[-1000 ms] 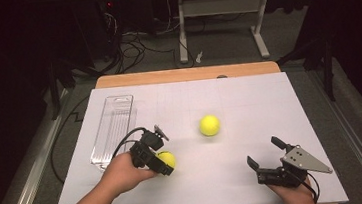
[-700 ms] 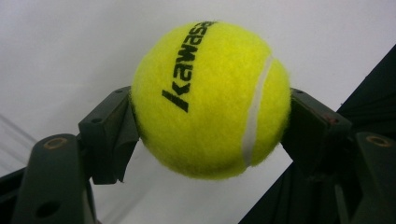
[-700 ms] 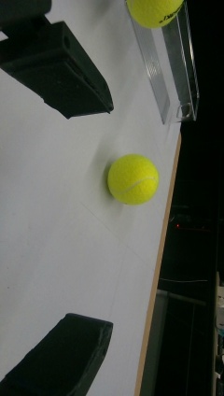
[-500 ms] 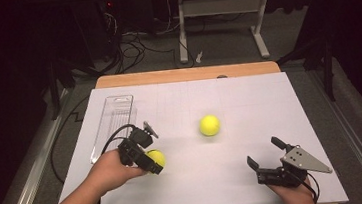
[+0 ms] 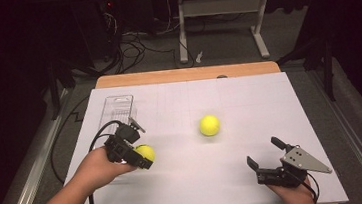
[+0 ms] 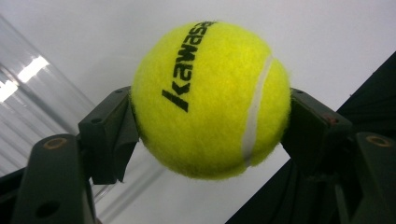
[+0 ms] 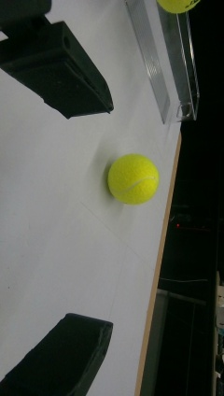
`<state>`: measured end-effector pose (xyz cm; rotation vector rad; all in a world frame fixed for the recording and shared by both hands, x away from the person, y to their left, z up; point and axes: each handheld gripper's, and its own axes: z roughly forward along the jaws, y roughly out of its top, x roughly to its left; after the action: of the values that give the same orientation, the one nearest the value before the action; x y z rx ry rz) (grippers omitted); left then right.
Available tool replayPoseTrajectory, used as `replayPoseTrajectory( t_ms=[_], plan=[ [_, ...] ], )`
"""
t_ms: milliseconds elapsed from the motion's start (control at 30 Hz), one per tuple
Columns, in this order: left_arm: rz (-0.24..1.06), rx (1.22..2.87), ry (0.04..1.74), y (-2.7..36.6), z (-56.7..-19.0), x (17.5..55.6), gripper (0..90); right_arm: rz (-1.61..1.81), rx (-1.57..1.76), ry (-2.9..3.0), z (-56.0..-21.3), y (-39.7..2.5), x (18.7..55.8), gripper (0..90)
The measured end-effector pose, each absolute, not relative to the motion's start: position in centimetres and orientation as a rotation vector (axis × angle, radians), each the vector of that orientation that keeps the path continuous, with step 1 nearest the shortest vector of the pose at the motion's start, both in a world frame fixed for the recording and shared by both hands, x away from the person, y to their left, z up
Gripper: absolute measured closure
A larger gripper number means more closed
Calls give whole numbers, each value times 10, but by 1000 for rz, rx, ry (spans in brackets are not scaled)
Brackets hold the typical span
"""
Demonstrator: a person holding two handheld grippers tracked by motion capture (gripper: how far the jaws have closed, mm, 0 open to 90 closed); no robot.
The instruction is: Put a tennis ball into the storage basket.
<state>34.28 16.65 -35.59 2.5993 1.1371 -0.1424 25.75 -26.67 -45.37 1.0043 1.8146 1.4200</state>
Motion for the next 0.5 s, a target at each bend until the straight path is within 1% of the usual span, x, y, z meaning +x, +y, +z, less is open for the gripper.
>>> replayPoseTrajectory(
  t_ms=[500],
  plan=[
    [-106, 2563, 1183, 191, -345, 344, 263, 1419, 1004, 1815, -454, -266, 257, 1]
  ],
)
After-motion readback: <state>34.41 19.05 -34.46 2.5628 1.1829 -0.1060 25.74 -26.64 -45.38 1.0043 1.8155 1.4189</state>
